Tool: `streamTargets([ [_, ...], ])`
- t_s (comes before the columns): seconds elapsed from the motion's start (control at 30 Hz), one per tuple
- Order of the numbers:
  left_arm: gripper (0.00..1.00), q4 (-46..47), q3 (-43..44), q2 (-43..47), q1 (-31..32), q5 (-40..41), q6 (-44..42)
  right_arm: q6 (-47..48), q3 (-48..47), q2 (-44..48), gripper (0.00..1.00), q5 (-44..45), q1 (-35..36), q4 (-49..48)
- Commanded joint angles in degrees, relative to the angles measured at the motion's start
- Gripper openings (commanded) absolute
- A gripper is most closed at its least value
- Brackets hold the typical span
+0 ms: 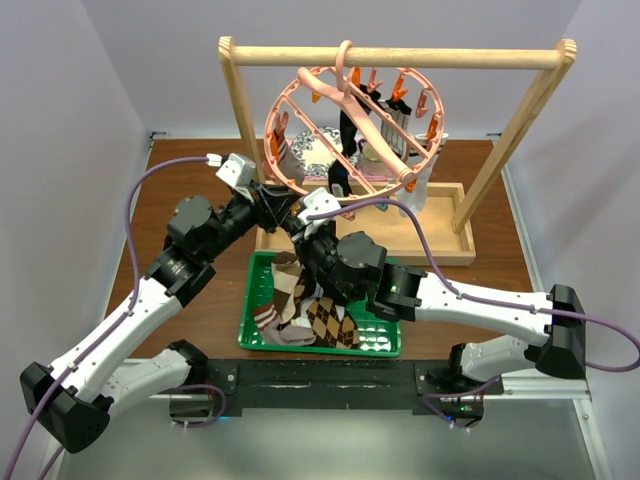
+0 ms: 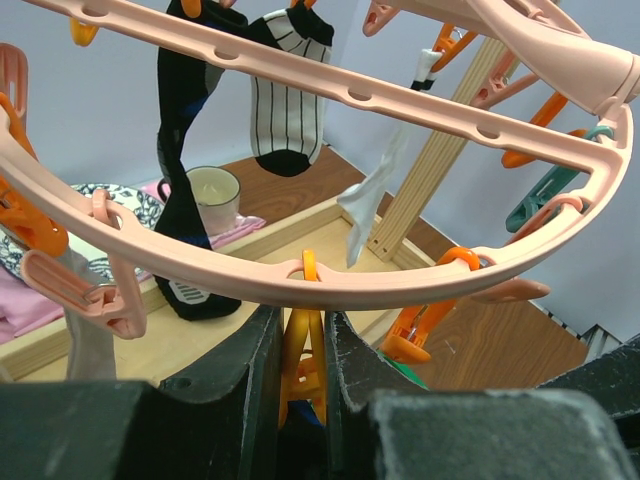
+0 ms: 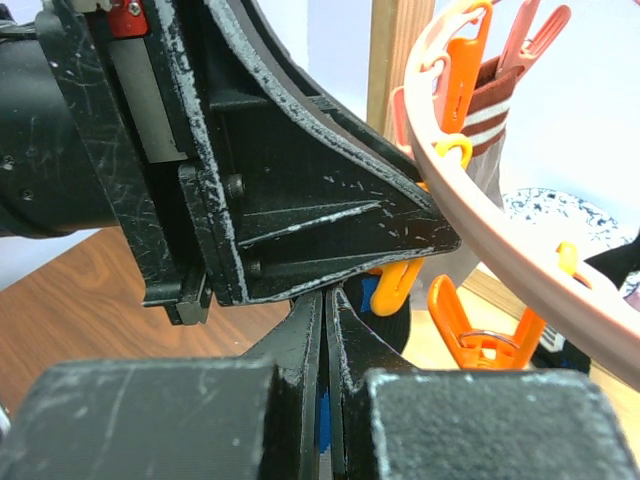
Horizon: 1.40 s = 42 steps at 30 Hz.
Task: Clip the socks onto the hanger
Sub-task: Clamp the sock onto the hanger, then reset both arms
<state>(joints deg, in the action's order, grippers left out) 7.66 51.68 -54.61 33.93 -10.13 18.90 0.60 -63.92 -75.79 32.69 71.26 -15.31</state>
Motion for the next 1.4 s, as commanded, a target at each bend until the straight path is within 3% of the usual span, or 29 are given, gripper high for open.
streamTargets([
  [0.0,0.00,-3.3,0.1,0.1,0.4,-0.2,0.2,1.9,-3.1,1.6,0.00,1.9,0.4,-5.3],
  [0.23,0.03,-3.1,0.2,0.4,0.4,-0.3,0.3,1.5,-2.8,1.9,0.00,1.8,0.4,-4.4],
  [0.3,0.16,-3.4,0.4,0.6,0.3,-0.2,0.4,1.4,-2.6,2.0,0.00,1.9,0.4,-4.6],
  [0.33,0.32,-3.4,0.4,0.7,0.3,-0.2,0.4,1.4,-2.6,2.0,0.00,1.9,0.4,-4.4],
  [0.43,0.61,-3.6,0.4,1.4,-0.1,-0.4,0.9,1.3,-2.3,2.0,0.00,2.2,0.4,-3.9],
  [0.5,0.66,-4.0,0.5,2.2,-0.8,-0.5,1.4,1.2,-2.3,2.0,0.00,2.2,0.4,-3.9],
  [0.6,0.87,-5.0,0.6,3.6,-1.5,-0.6,1.8,1.0,-2.2,2.0,0.00,2.5,0.4,-3.6],
  [0.63,1.00,-5.5,0.7,4.2,-1.5,-0.6,1.8,0.9,-2.3,2.0,0.00,2.5,0.4,-3.2],
  [0.87,1.00,-12.8,-0.3,11.6,-3.6,2.0,-1.1,2.4,-5.7,-0.5,0.00,2.6,0.2,-2.1],
  [0.9,1.00,-13.3,-0.7,12.4,-3.9,2.7,-1.3,4.5,-8.3,-3.0,0.10,2.2,0.1,-1.7],
  [0.97,1.00,-14.3,-2.0,14.3,-4.6,2.7,-1.3,6.2,-13.1,-6.5,0.40,3.1,-0.1,1.7],
  [1.0,1.00,-14.7,-2.3,14.7,-4.7,2.4,-1.3,7.0,-17.5,-8.7,0.72,4.0,0.0,6.3],
  [1.1,1.00,-15.8,-2.5,16.2,-5.4,2.8,-1.8,7.6,-16.8,-7.5,0.99,3.8,0.0,7.9],
  [1.37,1.00,-16.9,-4.6,17.5,-5.5,4.1,-2.5,2.7,-9.6,4.7,0.99,1.7,0.0,12.3],
])
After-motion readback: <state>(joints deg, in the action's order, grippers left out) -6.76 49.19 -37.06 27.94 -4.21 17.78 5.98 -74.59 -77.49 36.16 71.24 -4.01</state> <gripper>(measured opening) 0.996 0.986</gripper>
